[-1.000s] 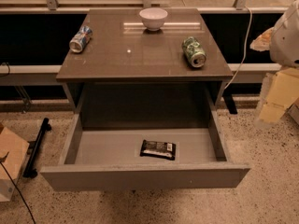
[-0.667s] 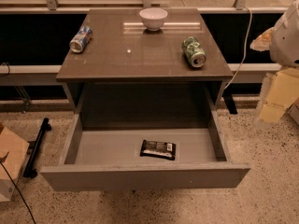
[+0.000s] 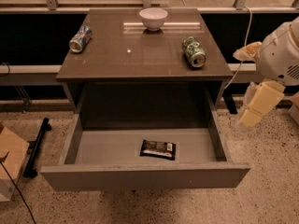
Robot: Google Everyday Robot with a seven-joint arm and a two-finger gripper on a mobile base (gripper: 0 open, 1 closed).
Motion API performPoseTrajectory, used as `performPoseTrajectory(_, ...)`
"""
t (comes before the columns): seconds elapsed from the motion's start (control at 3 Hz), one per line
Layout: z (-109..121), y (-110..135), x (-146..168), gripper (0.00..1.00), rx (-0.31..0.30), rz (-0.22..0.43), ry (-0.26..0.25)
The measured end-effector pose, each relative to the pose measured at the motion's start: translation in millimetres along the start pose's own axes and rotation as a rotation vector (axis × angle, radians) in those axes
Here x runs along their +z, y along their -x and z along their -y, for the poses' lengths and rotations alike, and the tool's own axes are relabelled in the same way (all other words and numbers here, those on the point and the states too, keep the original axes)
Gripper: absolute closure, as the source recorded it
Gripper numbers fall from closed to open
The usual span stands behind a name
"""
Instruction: Pick rxbar chocolate from top drawer and place on counter
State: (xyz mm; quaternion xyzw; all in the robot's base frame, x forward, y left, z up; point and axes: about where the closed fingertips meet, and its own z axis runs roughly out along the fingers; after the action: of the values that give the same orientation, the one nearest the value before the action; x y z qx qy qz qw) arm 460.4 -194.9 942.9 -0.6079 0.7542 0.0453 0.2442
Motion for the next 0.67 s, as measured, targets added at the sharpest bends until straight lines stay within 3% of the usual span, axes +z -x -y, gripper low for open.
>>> performPoseTrajectory(0.33,10,7,32,0.00,-0.005,0.137,0.032)
performPoseTrajectory(0.67,20,9,52,0.00,0.005,0.218,0.048)
